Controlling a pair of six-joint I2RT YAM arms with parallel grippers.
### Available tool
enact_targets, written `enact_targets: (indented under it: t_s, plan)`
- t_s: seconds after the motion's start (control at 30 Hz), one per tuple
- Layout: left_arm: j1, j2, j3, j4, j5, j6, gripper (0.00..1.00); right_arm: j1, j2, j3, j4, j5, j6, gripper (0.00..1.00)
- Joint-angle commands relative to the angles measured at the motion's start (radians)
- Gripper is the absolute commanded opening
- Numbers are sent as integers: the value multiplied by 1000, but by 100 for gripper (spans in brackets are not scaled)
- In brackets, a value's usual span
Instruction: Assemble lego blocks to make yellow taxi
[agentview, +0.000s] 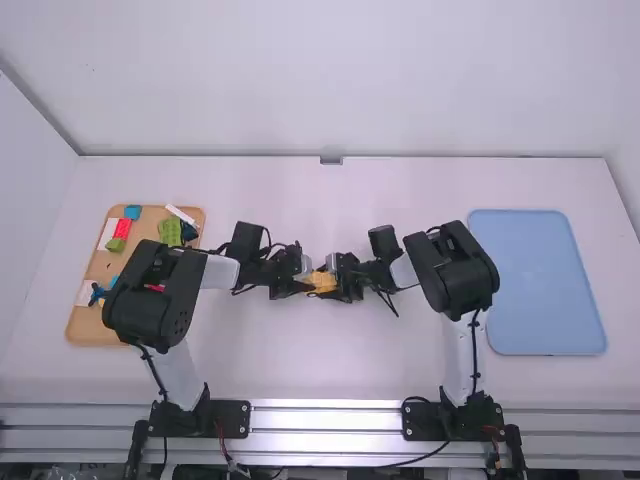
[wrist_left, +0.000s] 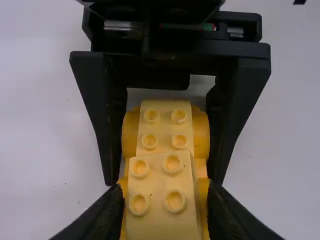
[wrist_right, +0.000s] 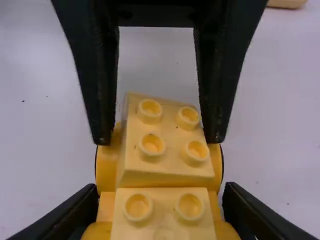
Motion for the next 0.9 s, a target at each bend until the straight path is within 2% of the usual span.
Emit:
enact_targets:
  t_s: [0.0, 0.17, 0.27, 0.3, 0.33, 0.37, 0.47, 0.73, 0.87]
  plan:
    - [-2, 8, 5, 1, -26, -4, 36, 3, 9, -6, -9, 17, -9, 67]
    - [-2, 8, 5, 24, -27, -3, 22, 4, 9, -6, -9, 15, -9, 68]
    - [-2, 8, 5, 27, -38, -3, 22, 3, 9, -6, -10, 15, -9, 68]
    - [-3, 8, 5, 27, -47, -3, 26, 5, 9, -6, -10, 15, -9, 68]
    - [-3, 8, 5, 26, -48, -4, 36, 8, 9, -6, -10, 15, -8, 68]
    - [-3, 8, 5, 26, -46, -5, 51, 7, 9, -6, -10, 17, -9, 68]
    - [-2, 8, 5, 27, -16, -4, 60, 4, 9, -6, -10, 18, -8, 68]
    - [14, 7, 5, 66, 97, -4, 63, 4, 9, -6, -10, 18, -9, 66]
    - [44, 6, 5, 95, 203, -4, 67, 4, 9, -6, -9, 18, -9, 59]
